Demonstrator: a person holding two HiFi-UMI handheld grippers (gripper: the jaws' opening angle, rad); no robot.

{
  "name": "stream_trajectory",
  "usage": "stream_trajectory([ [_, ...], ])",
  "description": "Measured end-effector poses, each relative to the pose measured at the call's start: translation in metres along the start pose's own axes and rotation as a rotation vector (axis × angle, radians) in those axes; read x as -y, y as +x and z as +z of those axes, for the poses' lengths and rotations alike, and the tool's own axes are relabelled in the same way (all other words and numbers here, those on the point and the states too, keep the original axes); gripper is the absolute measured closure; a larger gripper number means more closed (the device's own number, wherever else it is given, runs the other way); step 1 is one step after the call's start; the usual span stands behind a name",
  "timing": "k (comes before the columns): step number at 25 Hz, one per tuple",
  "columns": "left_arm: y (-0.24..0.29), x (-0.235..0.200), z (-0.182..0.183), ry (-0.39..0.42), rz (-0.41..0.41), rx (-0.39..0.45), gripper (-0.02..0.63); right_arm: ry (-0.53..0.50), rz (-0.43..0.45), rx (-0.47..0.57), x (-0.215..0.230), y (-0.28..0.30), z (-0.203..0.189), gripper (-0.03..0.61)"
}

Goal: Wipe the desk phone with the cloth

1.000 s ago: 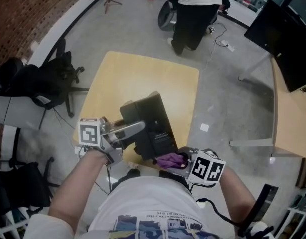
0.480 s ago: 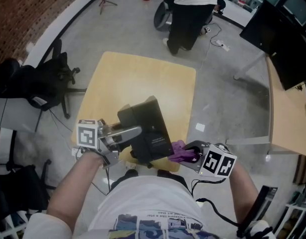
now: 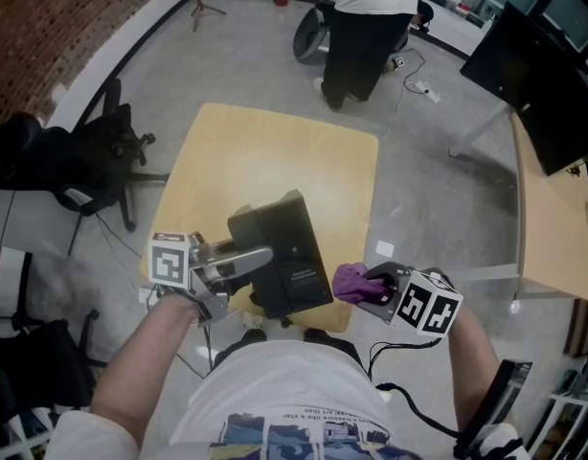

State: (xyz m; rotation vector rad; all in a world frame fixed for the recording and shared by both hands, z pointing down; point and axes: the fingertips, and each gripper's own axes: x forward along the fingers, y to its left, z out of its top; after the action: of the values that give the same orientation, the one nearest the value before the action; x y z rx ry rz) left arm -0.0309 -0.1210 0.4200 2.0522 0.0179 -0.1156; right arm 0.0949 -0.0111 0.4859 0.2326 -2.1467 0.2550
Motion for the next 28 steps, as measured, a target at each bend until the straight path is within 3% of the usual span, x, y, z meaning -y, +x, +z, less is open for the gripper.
stream_trajectory([
  [9,0.008,-0.001,-0.019,-0.017,-0.004,-0.063,0.434,-0.049,-0.005,0.013,0.009,-0.001,0.022,0.479],
  [20,0.020,-0.006,-0.047,-0.036,-0.002,-0.164,0.434,-0.028,-0.151,0.058,0.069,-0.021,0.053,0.479],
  [28,0.024,-0.014,-0.051,-0.048,-0.004,-0.196,0.434,0.027,-0.258,0.157,0.101,-0.038,0.072,0.479],
])
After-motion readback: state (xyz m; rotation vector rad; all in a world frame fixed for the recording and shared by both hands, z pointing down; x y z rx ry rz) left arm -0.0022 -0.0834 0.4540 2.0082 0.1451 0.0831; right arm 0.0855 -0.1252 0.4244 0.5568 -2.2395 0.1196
